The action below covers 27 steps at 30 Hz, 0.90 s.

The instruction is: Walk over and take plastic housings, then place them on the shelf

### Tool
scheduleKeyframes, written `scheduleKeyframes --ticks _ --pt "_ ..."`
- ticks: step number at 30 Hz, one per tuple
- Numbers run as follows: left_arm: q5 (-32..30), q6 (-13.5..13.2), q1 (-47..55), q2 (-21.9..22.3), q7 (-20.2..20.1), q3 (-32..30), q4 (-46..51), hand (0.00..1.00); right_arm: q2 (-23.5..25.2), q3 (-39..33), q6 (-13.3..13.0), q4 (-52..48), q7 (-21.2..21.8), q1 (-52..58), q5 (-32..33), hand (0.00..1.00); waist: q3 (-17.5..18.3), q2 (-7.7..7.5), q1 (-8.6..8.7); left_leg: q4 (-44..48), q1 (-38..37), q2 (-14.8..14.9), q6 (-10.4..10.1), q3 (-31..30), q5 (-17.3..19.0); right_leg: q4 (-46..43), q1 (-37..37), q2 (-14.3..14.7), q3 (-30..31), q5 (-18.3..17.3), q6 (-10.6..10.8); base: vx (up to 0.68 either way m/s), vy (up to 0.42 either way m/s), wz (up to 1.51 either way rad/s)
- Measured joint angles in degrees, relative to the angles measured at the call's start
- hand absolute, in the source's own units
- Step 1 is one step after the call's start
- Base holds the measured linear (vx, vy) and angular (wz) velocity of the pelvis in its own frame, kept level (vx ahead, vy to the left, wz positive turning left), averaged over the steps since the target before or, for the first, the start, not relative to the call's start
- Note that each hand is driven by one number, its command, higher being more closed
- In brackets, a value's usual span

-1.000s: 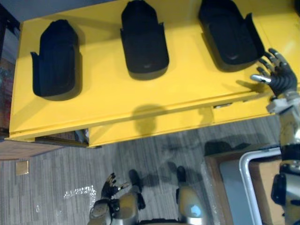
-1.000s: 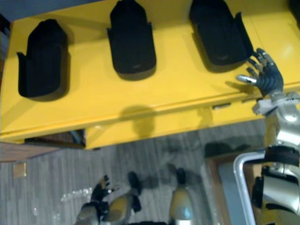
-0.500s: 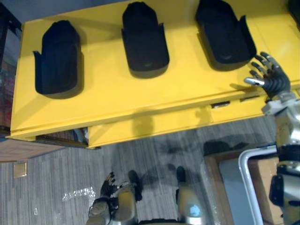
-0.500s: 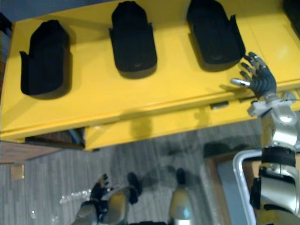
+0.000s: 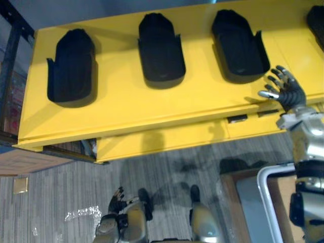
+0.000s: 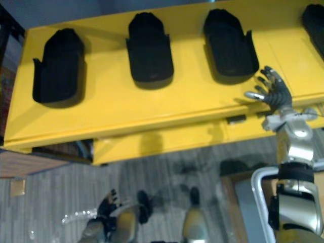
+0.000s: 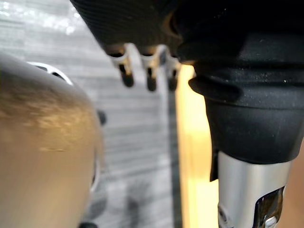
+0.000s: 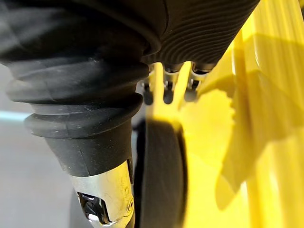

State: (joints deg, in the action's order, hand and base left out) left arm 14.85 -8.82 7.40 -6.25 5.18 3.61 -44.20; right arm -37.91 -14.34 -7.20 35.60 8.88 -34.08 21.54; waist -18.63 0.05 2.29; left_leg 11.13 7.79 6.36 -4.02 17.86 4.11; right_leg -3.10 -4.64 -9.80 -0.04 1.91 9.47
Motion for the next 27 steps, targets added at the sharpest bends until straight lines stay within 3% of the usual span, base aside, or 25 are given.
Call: scheduleKeyframes --ticks 4,6,8,9,10,12,15,17,20,24,27 --pt "0.4 -0.4 1.7 1.1 1.1 -0.3 -0.1 0.00 1.1 -7.6 -3.9 -13.3 -8.3 7.9 -4.4 0.00 3.5 0.04 0.67 -2.9 -2.4 -0.7 -0.3 0.0 -0.6 0.9 1.5 -0.2 -0.3 0.0 0.0 0.06 0.010 0.01" --pt "0.4 -0.6 2.5 1.2 1.4 -0.8 -1.3 0.00 4.3 -9.4 -4.2 -22.1 -10.6 13.5 -5.6 0.00 6.1 -0.70 1.89 -5.5 -3.7 -1.2 -0.5 0.0 -1.6 1.4 1.8 -0.3 -0.9 0.0 0.0 0.06 -0.004 0.01" --pt "0.4 -0.5 2.8 1.1 1.6 -1.5 -2.5 0.00 8.5 -9.3 -4.0 -28.6 -12.0 19.5 -7.0 0.00 8.3 -1.87 2.89 -7.7 -5.4 -1.5 -0.7 0.1 -2.3 1.5 2.3 -0.2 -1.0 0.0 0.0 0.04 -0.008 -0.10" --pt "0.4 -0.4 2.8 1.5 2.5 -2.6 -3.3 0.00 13.6 -9.2 -3.8 -32.9 -12.8 25.8 -8.4 0.00 10.1 -3.35 3.41 -9.8 -7.1 -2.0 -0.9 0.3 -3.0 1.8 2.9 -0.2 -1.0 -0.2 -0.3 0.00 0.001 -0.08" --pt "0.4 -0.4 2.8 1.6 2.6 -3.0 -3.5 0.00 14.5 -9.2 -3.8 -33.5 -12.8 26.9 -8.5 0.00 10.5 -3.62 3.44 -10.2 -7.3 -2.1 -0.9 0.3 -3.2 1.9 2.9 -0.3 -1.0 -0.3 -0.4 -0.01 0.004 -0.11" --pt "0.4 0.4 2.9 2.0 3.4 -5.3 -4.6 0.00 21.8 -9.0 -3.7 -36.3 -12.9 34.2 -8.9 0.00 12.6 -5.05 4.31 -14.1 -9.5 -2.8 -1.0 0.8 -4.8 1.9 3.1 -0.4 -0.9 -0.9 -0.7 -0.02 0.002 -0.09" --pt "1.0 1.3 2.6 2.1 3.6 -6.4 -6.5 0.00 28.0 -8.0 -3.8 -36.5 -14.0 39.7 -6.7 0.00 13.0 -5.32 5.00 -15.9 -12.2 -3.3 -1.2 1.2 -5.5 1.8 4.6 -0.5 -0.8 -1.6 -0.8 -0.03 0.018 -0.08" --pt "1.8 1.7 2.5 2.3 3.9 -7.5 -7.7 0.00 34.0 -6.3 -4.3 -34.7 -16.5 45.4 -1.6 0.00 14.1 -4.73 5.33 -16.2 -12.8 -3.4 -1.2 1.7 -5.3 1.8 4.8 -0.6 -0.2 -2.1 -1.0 -0.06 0.019 -0.11" --pt "4.6 3.2 1.6 2.5 4.2 -7.4 -10.3 0.00 37.5 -4.1 -4.0 -23.2 -20.5 47.4 -2.1 0.00 14.8 -3.66 5.86 -16.2 -12.9 -3.4 -1.2 1.8 -5.2 1.8 4.9 -0.6 -0.1 -2.1 -1.0 -0.01 0.001 -0.01" --pt "5.8 5.9 0.9 2.4 4.4 -7.3 -12.0 0.00 37.7 -2.6 -2.0 -6.6 -22.8 46.8 -5.1 0.00 15.2 -2.79 5.49 -16.3 -14.1 -3.2 -1.2 1.8 -5.2 2.6 6.6 -0.4 -0.2 -2.1 -1.1 0.00 0.000 0.00" --pt "6.8 7.6 0.0 2.3 3.3 -7.1 -13.5 0.00 37.5 -3.6 1.0 6.6 -23.5 45.1 -4.1 0.00 15.6 -2.15 4.69 -16.3 -15.1 -3.1 -1.5 1.7 -4.8 3.0 7.9 -0.1 -0.7 -2.4 -1.6 0.00 0.000 0.00"
